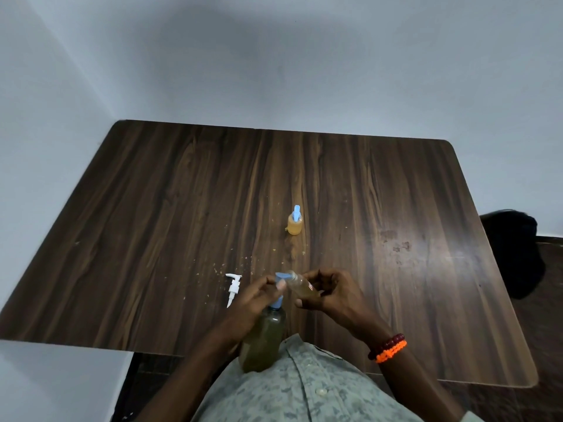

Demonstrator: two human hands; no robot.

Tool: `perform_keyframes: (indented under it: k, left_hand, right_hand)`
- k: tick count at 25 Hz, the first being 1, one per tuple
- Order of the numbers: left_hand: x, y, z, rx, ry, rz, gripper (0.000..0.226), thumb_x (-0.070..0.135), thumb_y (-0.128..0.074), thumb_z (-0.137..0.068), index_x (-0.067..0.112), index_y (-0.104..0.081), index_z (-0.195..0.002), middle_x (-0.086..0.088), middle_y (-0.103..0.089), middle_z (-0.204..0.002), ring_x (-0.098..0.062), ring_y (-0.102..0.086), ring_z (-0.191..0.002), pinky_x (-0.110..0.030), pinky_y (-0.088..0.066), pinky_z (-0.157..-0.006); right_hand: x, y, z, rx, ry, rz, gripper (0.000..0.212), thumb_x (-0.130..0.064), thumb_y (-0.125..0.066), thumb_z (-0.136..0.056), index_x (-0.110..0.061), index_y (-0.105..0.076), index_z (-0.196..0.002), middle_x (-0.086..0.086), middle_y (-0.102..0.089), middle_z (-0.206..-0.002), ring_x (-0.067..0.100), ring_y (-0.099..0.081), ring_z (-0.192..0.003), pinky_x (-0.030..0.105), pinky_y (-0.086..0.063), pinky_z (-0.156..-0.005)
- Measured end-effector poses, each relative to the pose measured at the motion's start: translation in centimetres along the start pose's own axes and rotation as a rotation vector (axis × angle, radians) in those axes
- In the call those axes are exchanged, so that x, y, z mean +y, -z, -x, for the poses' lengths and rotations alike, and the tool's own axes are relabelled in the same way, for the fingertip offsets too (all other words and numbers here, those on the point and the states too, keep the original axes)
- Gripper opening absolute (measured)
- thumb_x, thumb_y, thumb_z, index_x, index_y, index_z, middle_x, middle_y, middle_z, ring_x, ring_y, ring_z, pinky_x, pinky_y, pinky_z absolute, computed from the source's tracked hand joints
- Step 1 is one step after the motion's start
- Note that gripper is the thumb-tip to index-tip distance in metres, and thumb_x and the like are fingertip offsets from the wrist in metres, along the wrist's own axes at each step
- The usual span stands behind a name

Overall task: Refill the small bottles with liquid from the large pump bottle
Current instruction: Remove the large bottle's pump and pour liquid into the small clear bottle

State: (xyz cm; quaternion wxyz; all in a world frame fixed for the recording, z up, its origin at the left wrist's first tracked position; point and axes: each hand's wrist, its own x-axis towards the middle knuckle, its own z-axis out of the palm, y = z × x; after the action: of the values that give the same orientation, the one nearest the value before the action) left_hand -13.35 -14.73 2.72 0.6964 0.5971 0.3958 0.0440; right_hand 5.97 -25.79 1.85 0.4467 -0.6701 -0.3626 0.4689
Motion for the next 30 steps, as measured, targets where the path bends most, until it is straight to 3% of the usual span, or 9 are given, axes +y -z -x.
perform_keyframes:
  k: [2,5,10,13,17,19,21,26,30]
  left_hand:
    - [-1.1,-0.2,1.1,0.016,-0.138,-0.184,0.064,0.071,-0.072,-0.080,0.059,-0.049,-0.139,0.027,-0.070,-0.129,-0.001,-0.067,-0.123,-0.025,-0.054,-0.101]
    - [-1.7,-0.5,1.9,0.061,-0.308,-0.368,0.088,0.058,-0.068,-0.090,0.055,-0.017,-0.161,0.043,-0.053,-0.143,0.008,-0.056,-0.135,-0.017,-0.047,-0.110]
    - [-0.2,-0.3,2.4,0.156,-0.411,-0.534,0.058,0.063,-0.052,-0.096,0.073,-0.028,-0.148,0.046,-0.048,-0.138,0.018,-0.049,-0.131,-0.013,-0.044,-0.107]
    - [1.1,-0.4,2.2,0.165,-0.452,-0.477,0.056,0.041,-0.061,-0.100,0.062,-0.039,-0.147,0.049,-0.059,-0.125,0.014,-0.062,-0.118,-0.002,-0.046,-0.091]
    - [1.2,-0.1,1.7,0.174,-0.489,-0.415,0.061,0.017,-0.067,-0.101,0.050,-0.044,-0.147,0.027,-0.073,-0.115,0.000,-0.073,-0.107,-0.008,-0.054,-0.088]
    - [1.1,0.0,1.6,0.178,-0.493,-0.393,0.063,0.013,-0.068,-0.101,0.049,-0.044,-0.147,0.027,-0.073,-0.117,0.000,-0.073,-0.108,-0.009,-0.054,-0.090]
    - [1.0,0.0,1.4,0.183,-0.516,-0.372,0.059,0.017,-0.067,-0.099,0.047,-0.046,-0.145,0.030,-0.072,-0.116,0.000,-0.073,-0.106,-0.009,-0.054,-0.089]
    - [0.6,0.0,1.0,0.183,-0.520,-0.309,0.058,0.028,-0.071,-0.094,0.044,-0.046,-0.144,0.011,-0.075,-0.115,-0.013,-0.076,-0.101,-0.020,-0.059,-0.086]
    - [0.4,-0.1,0.7,0.172,-0.530,-0.327,0.068,0.037,-0.080,-0.084,0.040,-0.046,-0.144,0.017,-0.073,-0.099,-0.013,-0.076,-0.087,-0.019,-0.060,-0.080]
  right_hand:
    - [0.1,0.0,0.0,-0.009,-0.011,0.006,0.033,-0.007,-0.089,-0.078,-0.006,-0.076,-0.108,0.007,-0.080,-0.104,0.023,-0.076,-0.095,0.038,-0.063,-0.083]
    - [0.2,-0.2,-0.1,-0.014,-0.016,-0.007,0.033,-0.006,-0.088,-0.078,-0.005,-0.075,-0.108,0.009,-0.080,-0.105,0.026,-0.077,-0.096,0.044,-0.064,-0.085]
    - [0.0,-0.5,-0.5,-0.007,-0.008,-0.020,0.033,-0.007,-0.089,-0.078,-0.005,-0.076,-0.107,0.008,-0.080,-0.102,0.024,-0.077,-0.090,0.041,-0.066,-0.079]
    - [-0.1,-0.3,-0.4,0.005,0.000,-0.053,0.034,-0.008,-0.089,-0.078,-0.006,-0.075,-0.109,0.009,-0.080,-0.103,0.025,-0.078,-0.091,0.038,-0.065,-0.079]
    - [-0.2,-0.2,-0.4,0.001,-0.013,-0.077,0.036,-0.009,-0.089,-0.078,-0.007,-0.075,-0.111,0.010,-0.080,-0.105,0.029,-0.078,-0.094,0.045,-0.065,-0.082]
    - [-0.2,-0.1,-0.4,-0.003,-0.020,-0.076,0.035,-0.009,-0.089,-0.078,-0.007,-0.075,-0.111,0.009,-0.080,-0.104,0.027,-0.078,-0.094,0.045,-0.065,-0.082]
    - [-0.3,-0.1,-0.5,-0.003,-0.023,-0.078,0.035,-0.009,-0.089,-0.078,-0.008,-0.075,-0.110,0.009,-0.081,-0.103,0.026,-0.078,-0.093,0.044,-0.066,-0.082]
    - [-0.5,-0.1,-0.6,-0.008,0.002,-0.087,0.035,-0.011,-0.090,-0.078,-0.009,-0.075,-0.110,0.007,-0.080,-0.106,0.024,-0.078,-0.094,0.039,-0.066,-0.081]
    - [-0.4,0.2,-0.4,0.003,0.015,-0.091,0.036,-0.010,-0.089,-0.078,-0.008,-0.075,-0.111,0.009,-0.080,-0.106,0.027,-0.078,-0.093,0.044,-0.065,-0.081]
